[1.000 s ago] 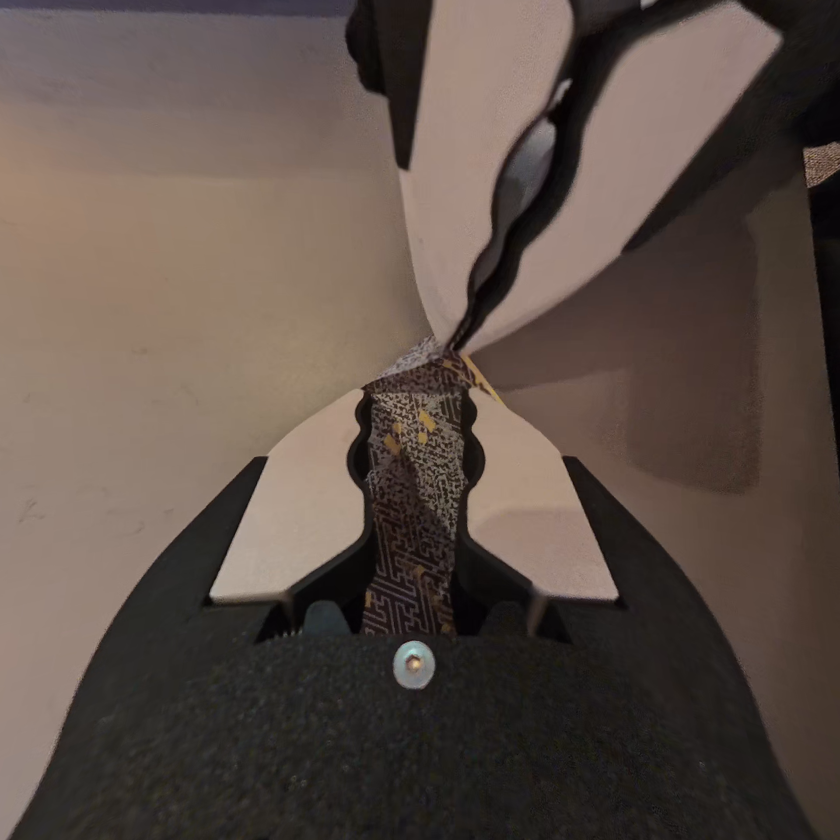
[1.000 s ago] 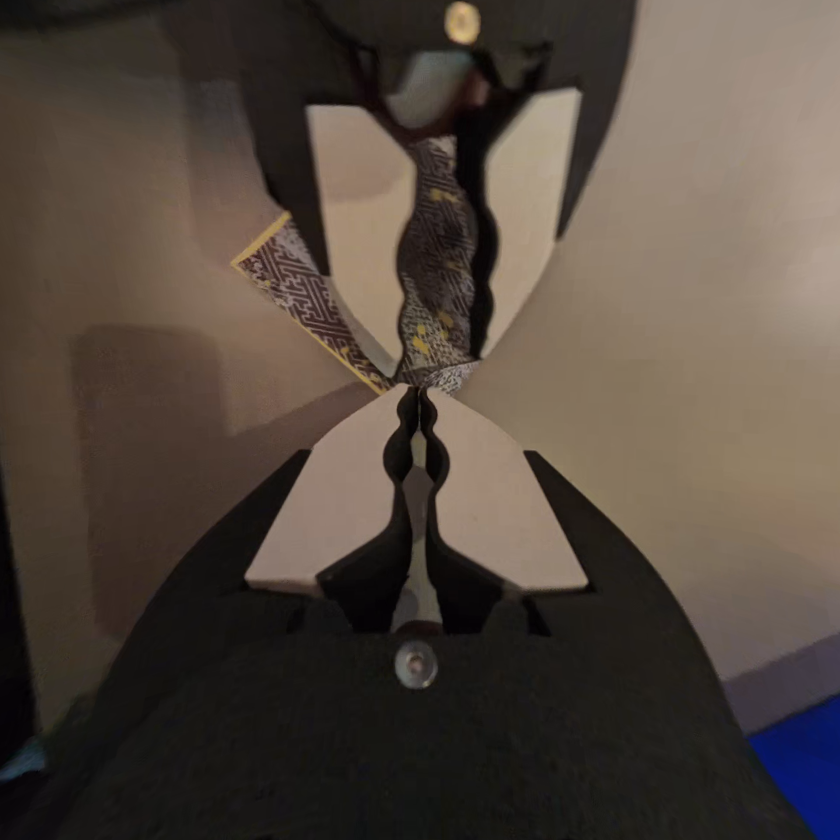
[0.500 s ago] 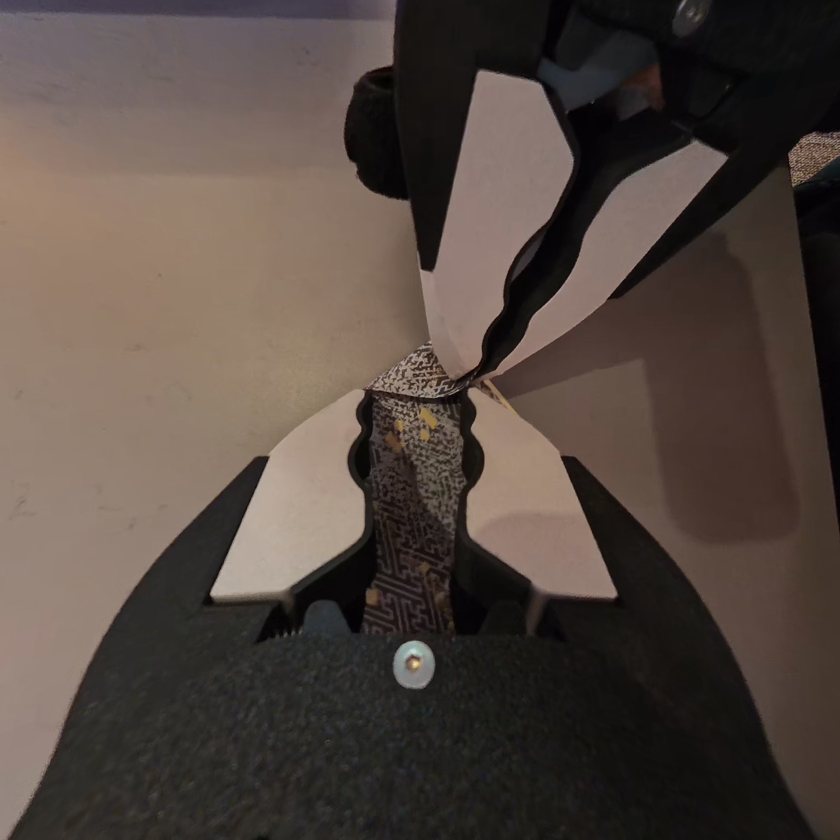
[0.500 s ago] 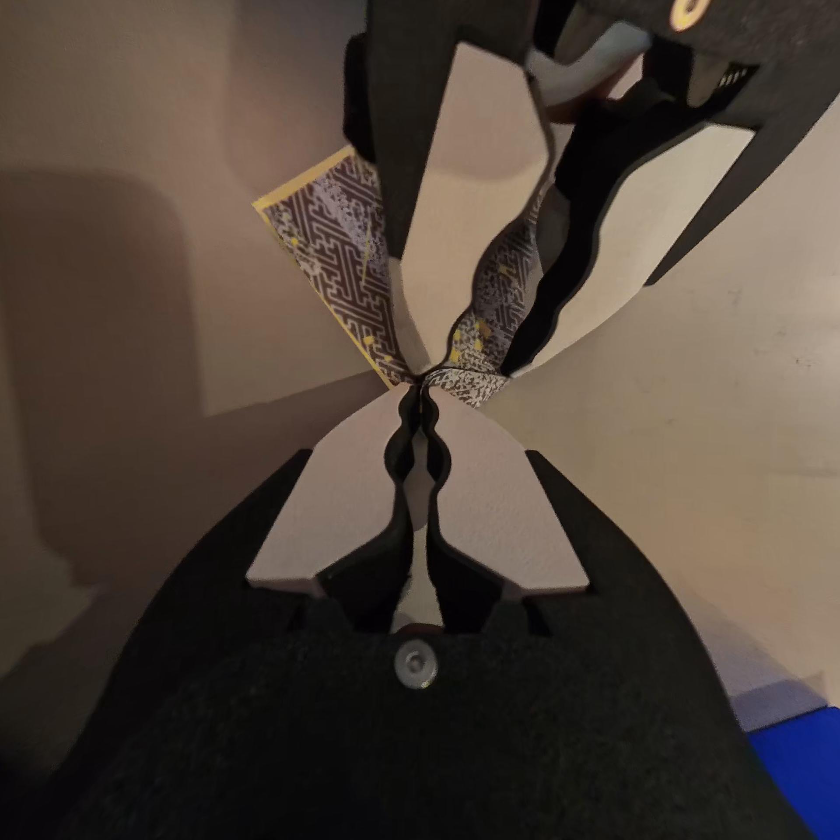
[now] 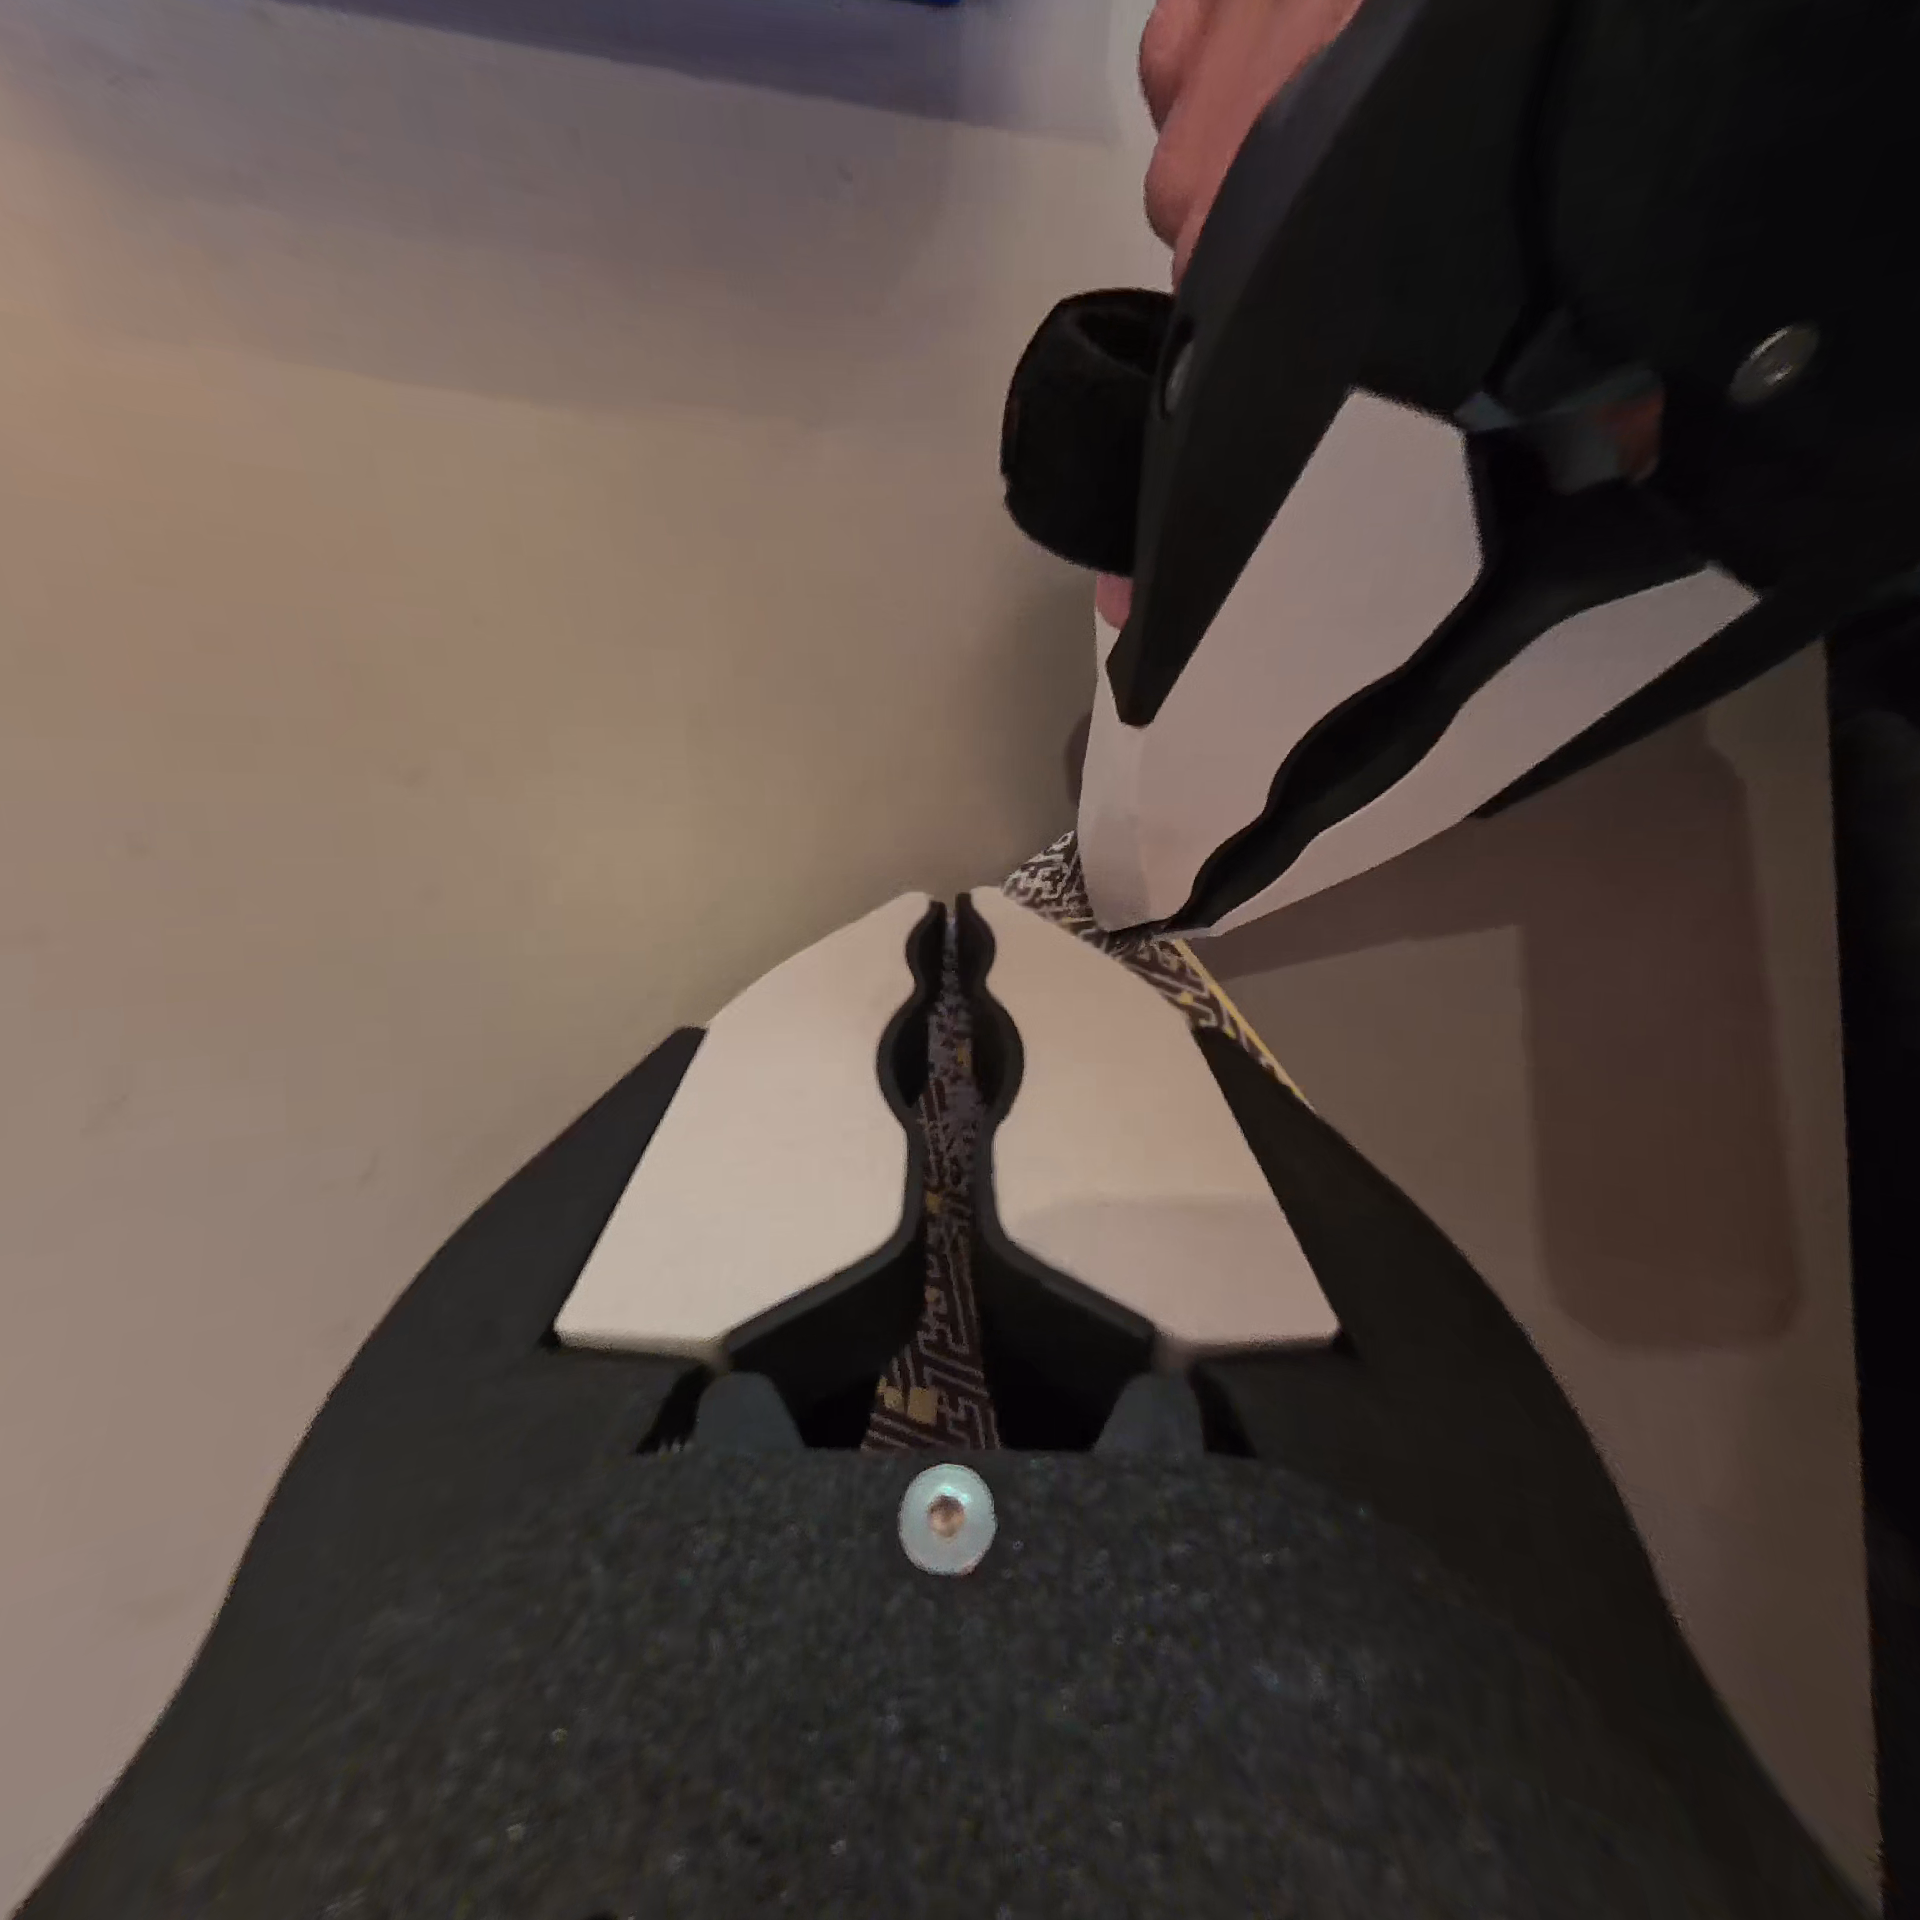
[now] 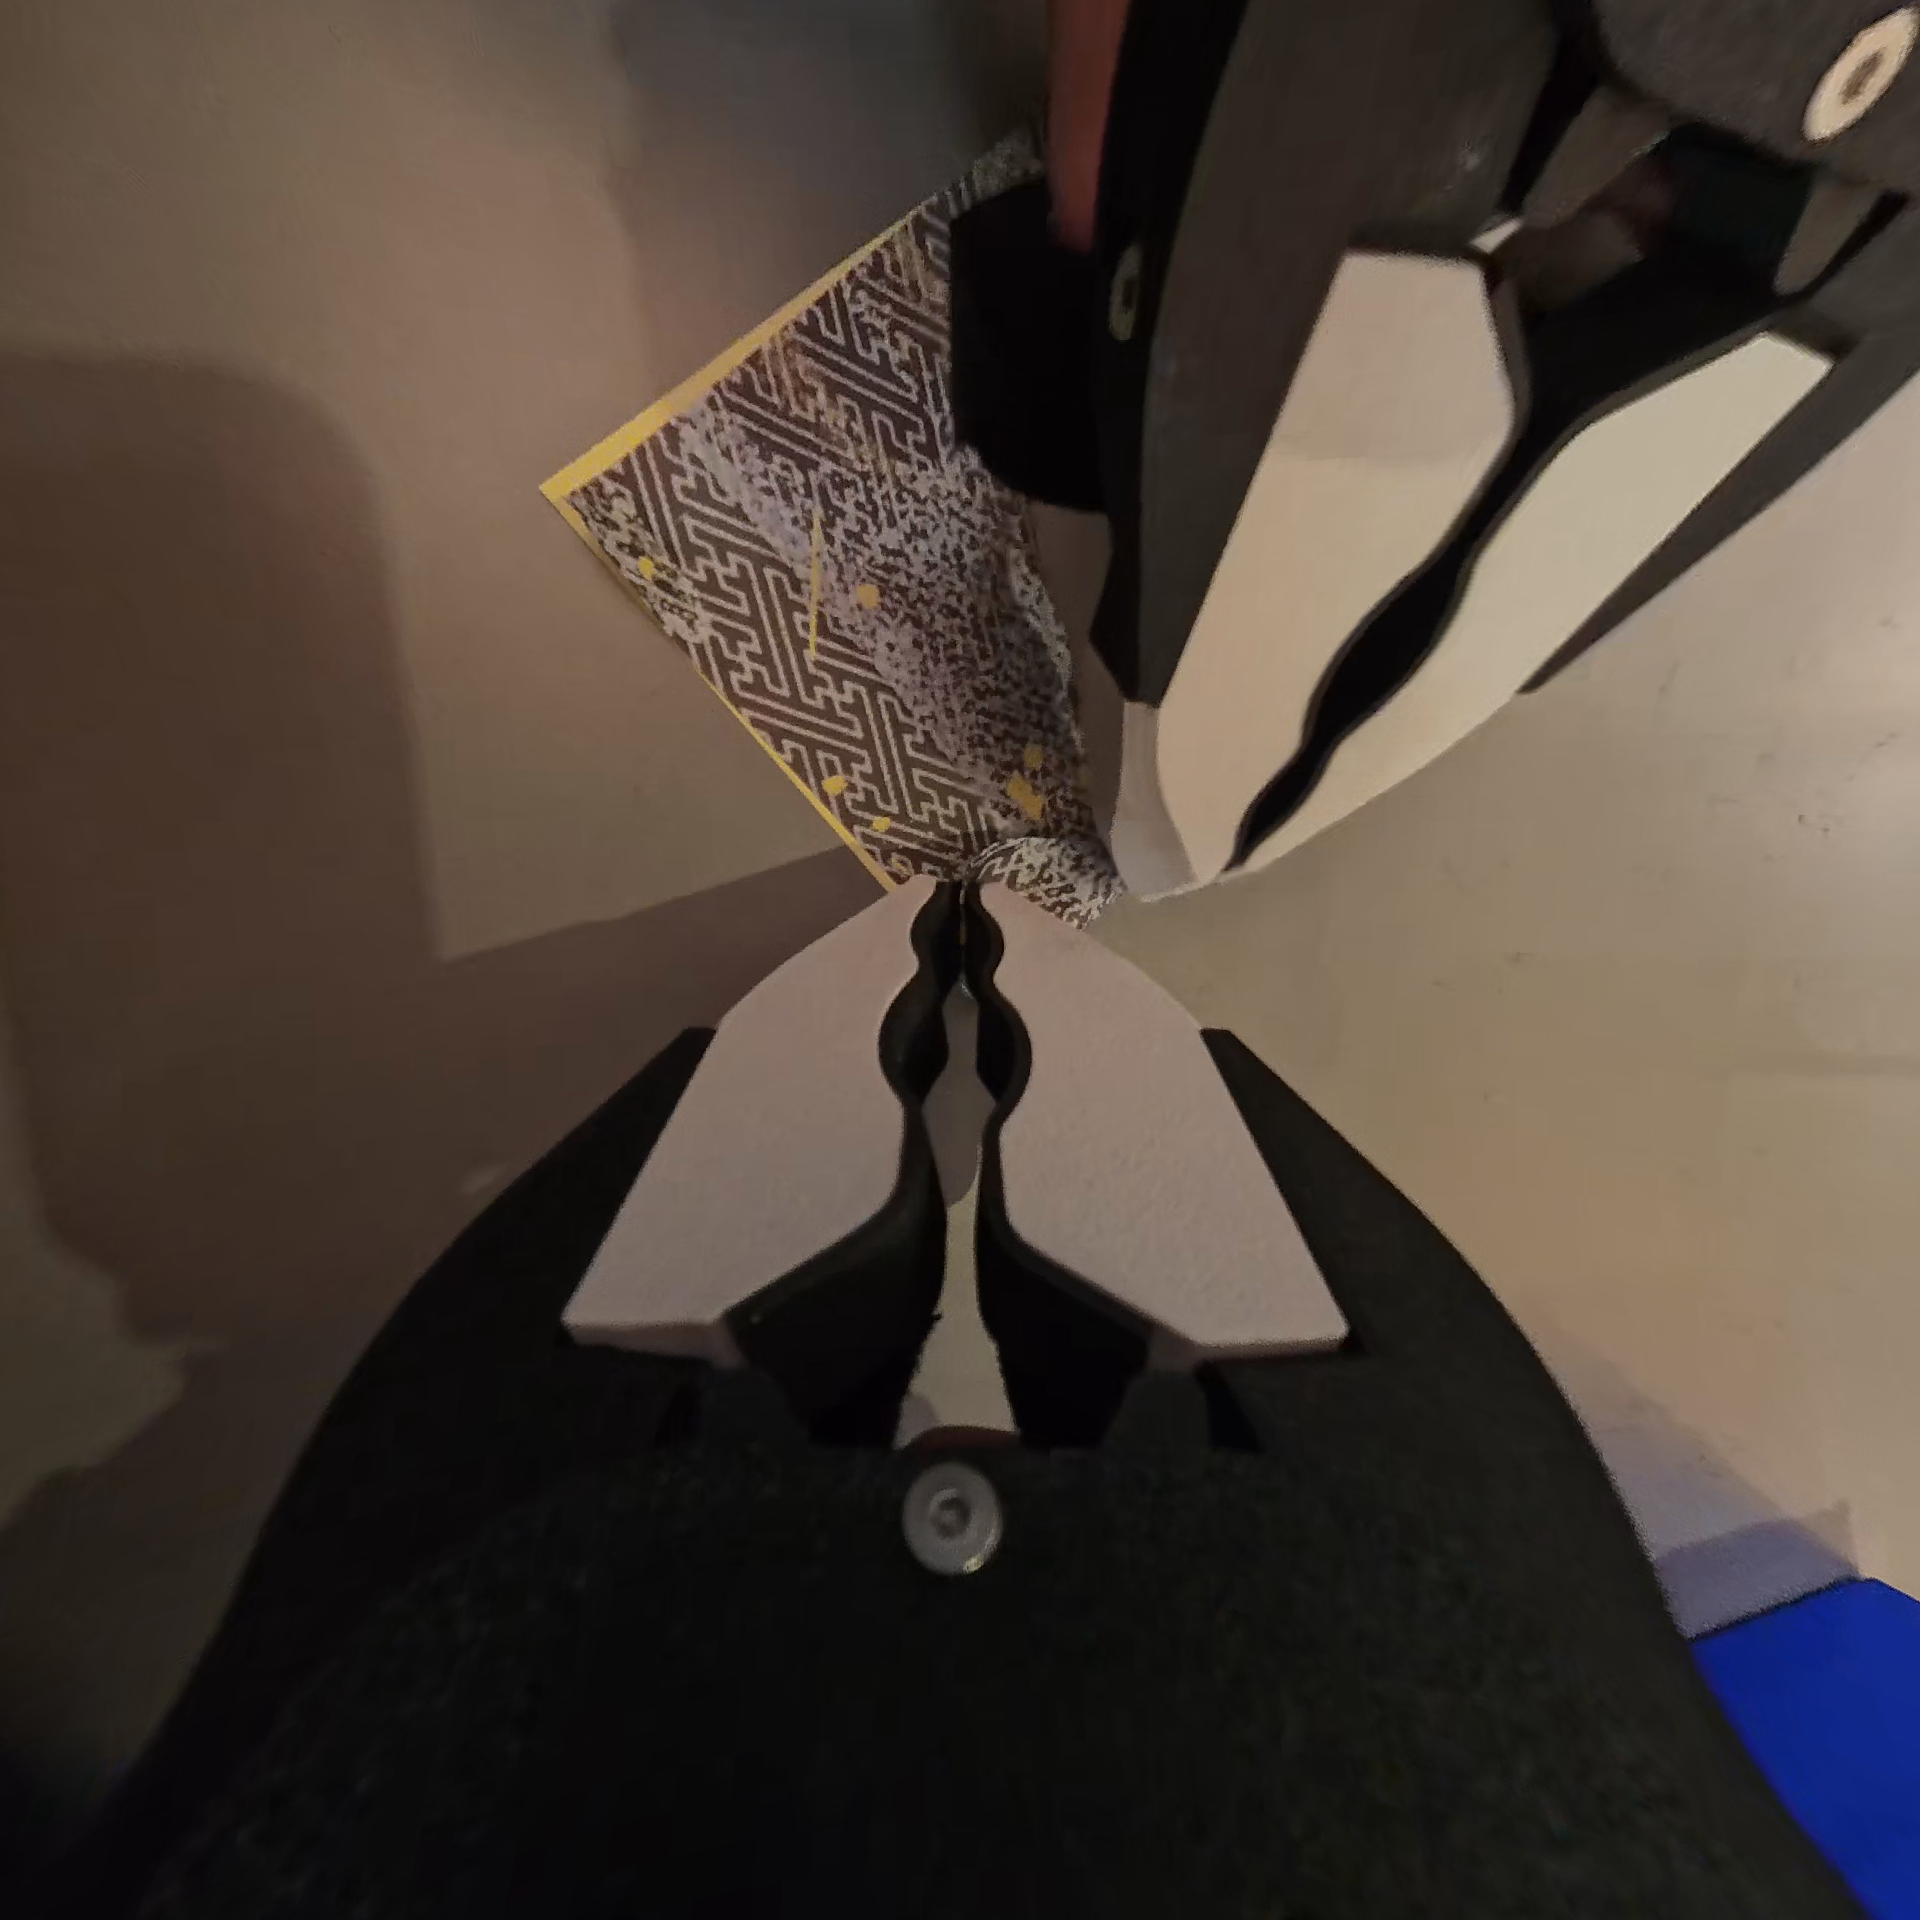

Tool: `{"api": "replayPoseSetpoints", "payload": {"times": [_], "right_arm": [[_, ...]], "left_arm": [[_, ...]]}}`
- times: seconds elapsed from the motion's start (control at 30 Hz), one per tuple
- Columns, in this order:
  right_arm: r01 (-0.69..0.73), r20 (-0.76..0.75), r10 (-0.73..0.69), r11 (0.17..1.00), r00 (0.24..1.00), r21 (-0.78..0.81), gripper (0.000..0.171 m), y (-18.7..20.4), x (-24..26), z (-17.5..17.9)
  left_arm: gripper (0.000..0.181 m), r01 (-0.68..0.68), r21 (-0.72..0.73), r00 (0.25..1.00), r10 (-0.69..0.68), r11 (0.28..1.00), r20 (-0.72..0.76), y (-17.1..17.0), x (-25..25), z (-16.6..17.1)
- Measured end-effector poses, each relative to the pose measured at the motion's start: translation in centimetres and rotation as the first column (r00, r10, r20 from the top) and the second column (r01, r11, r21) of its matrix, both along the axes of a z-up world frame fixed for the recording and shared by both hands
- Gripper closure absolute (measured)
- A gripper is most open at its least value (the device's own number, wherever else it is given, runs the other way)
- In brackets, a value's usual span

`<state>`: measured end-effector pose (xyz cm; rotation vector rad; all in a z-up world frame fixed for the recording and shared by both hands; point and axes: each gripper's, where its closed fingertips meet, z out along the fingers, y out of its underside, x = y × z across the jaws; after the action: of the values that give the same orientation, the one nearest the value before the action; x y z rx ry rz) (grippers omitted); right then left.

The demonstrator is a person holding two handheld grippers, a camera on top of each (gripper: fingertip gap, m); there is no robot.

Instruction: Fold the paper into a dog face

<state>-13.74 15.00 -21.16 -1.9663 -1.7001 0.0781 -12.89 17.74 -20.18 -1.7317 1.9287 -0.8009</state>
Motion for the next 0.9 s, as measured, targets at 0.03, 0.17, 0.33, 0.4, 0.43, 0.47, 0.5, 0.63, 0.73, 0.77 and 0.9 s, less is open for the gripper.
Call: {"api": "replayPoseSetpoints", "payload": {"times": [0.03,0.17,0.33,0.4,0.43,0.47,0.5,0.63,0.73,0.77,0.9], "right_arm": [[0.002,-0.001,-0.002,1.0,1.0,0.001,0.171,0.0,0.0,0.0],[0.016,-0.007,-0.016,1.0,1.0,-0.006,0.171,0.0,0.0,0.0],[0.048,-0.025,-0.048,0.999,0.999,-0.017,0.171,0.0,0.0,0.0],[0.061,-0.027,-0.061,0.998,0.998,-0.015,0.171,0.0,0.0,0.0],[0.072,-0.031,-0.072,0.997,0.997,-0.015,0.171,0.0,0.0,0.0],[0.092,-0.04,-0.093,0.996,0.995,-0.019,0.17,0.0,-0.1,0.0],[0.105,-0.056,-0.106,0.994,0.993,-0.023,0.168,-0.1,-0.1,0.1],[0.123,-0.265,-0.141,0.989,0.954,-0.083,0.162,-1.0,-0.5,2.9],[0.138,-0.439,-0.185,0.981,0.879,-0.136,0.158,-0.5,0.1,5.7],[0.134,-0.445,-0.192,0.978,0.875,-0.158,0.154,-0.2,0.5,5.5],[0.145,-0.336,-0.219,0.962,0.916,-0.232,0.165,1.5,1.4,1.7]], "left_arm": [[0.181,-0.008,0.002,1.0,0.008,1.0,-0.007,0.1,-0.1,-0.2],[0.181,-0.028,0.019,0.999,0.029,0.999,-0.028,0.1,-0.2,-0.7],[0.181,-0.034,0.115,0.999,0.035,0.993,-0.01,0.2,-0.3,-0.8],[0.181,-0.041,0.101,0.999,0.041,0.994,0.003,0.2,-0.3,-0.8],[0.181,-0.041,0.095,0.999,0.04,0.995,0.006,0.2,-0.3,-0.8],[0.181,-0.038,0.094,0.999,0.038,0.995,0.005,0.2,-0.3,-0.8],[0.181,-0.035,0.099,0.999,0.034,0.995,0.004,0.2,-0.3,-0.8],[0.181,-0.033,0.099,0.999,0.033,0.995,0.003,0.2,-0.3,-0.8],[0.181,-0.032,0.1,0.999,0.032,0.994,0.004,0.2,-0.3,-0.8],[0.181,-0.033,0.099,0.999,0.032,0.995,0.006,0.2,-0.3,-0.8],[0.181,-0.035,0.09,0.999,0.034,0.995,0.012,0.2,-0.3,-0.8]]}}
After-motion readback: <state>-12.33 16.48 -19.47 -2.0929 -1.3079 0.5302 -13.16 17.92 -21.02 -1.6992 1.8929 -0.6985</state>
